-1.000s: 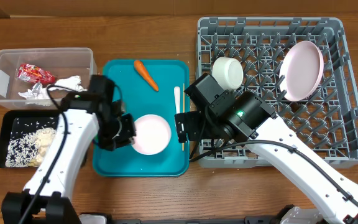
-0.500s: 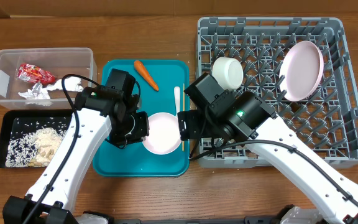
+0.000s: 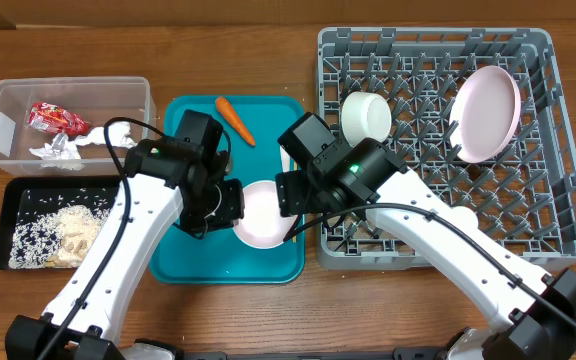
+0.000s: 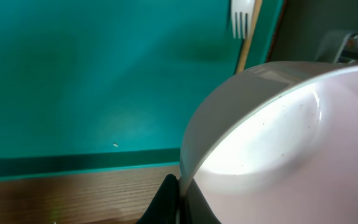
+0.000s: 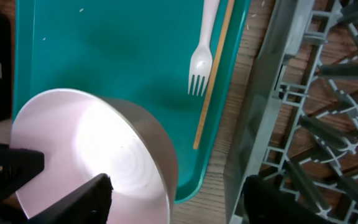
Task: Sort waste into correct bins and load items into the dishwasher rack
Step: 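Grasp the pink bowl's right rim with the right gripper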
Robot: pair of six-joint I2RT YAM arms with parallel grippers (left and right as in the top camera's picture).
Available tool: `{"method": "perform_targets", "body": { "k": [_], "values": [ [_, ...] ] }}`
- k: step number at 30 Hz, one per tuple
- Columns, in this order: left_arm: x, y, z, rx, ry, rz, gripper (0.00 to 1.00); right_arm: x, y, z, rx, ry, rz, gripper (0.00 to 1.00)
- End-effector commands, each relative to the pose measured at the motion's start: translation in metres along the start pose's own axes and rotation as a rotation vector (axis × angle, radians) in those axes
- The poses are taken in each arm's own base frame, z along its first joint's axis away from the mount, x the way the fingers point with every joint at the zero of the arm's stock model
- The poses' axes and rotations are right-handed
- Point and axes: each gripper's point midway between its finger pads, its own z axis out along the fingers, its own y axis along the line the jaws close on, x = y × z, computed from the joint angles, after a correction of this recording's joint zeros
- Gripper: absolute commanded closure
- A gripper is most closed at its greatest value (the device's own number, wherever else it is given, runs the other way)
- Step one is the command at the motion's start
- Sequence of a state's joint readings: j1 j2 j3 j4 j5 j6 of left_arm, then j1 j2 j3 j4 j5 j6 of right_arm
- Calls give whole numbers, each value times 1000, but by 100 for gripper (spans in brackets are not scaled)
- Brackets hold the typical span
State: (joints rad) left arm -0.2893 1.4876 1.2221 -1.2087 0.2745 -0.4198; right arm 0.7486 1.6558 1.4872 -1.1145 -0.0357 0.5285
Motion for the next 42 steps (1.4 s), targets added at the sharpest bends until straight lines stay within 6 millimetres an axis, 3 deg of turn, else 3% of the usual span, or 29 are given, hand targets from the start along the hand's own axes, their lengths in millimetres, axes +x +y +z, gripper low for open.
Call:
{"method": "perform_targets", "body": {
  "k": [1, 7, 14, 21, 24, 31, 37, 42],
  "values": [
    [-5, -15, -18, 39, -47, 20, 96, -2, -1, 1, 11, -8, 1, 32],
    [-6, -16, -21, 42, -52, 22, 96, -1, -1, 2, 14, -3, 2, 40],
    [-6, -20, -23, 61, -53, 25, 96, 1, -1, 2, 10, 5, 1, 67],
    [-10, -25, -30, 77, -72, 32, 96, 6, -4, 5, 24, 23, 2, 69],
    [-11, -26, -32, 79, -77, 34, 96, 7, -5, 7, 25, 25, 2, 85],
    [-9, -26, -31, 77, -66, 35, 95, 1, -1, 7, 9, 2, 1, 96],
    [1, -52, -35, 228, -12, 87, 59, 1, -1, 7, 8, 1, 1, 96],
    [0, -64, -39, 297, -13, 109, 53, 1, -1, 7, 9, 1, 1, 96]
  ]
}}
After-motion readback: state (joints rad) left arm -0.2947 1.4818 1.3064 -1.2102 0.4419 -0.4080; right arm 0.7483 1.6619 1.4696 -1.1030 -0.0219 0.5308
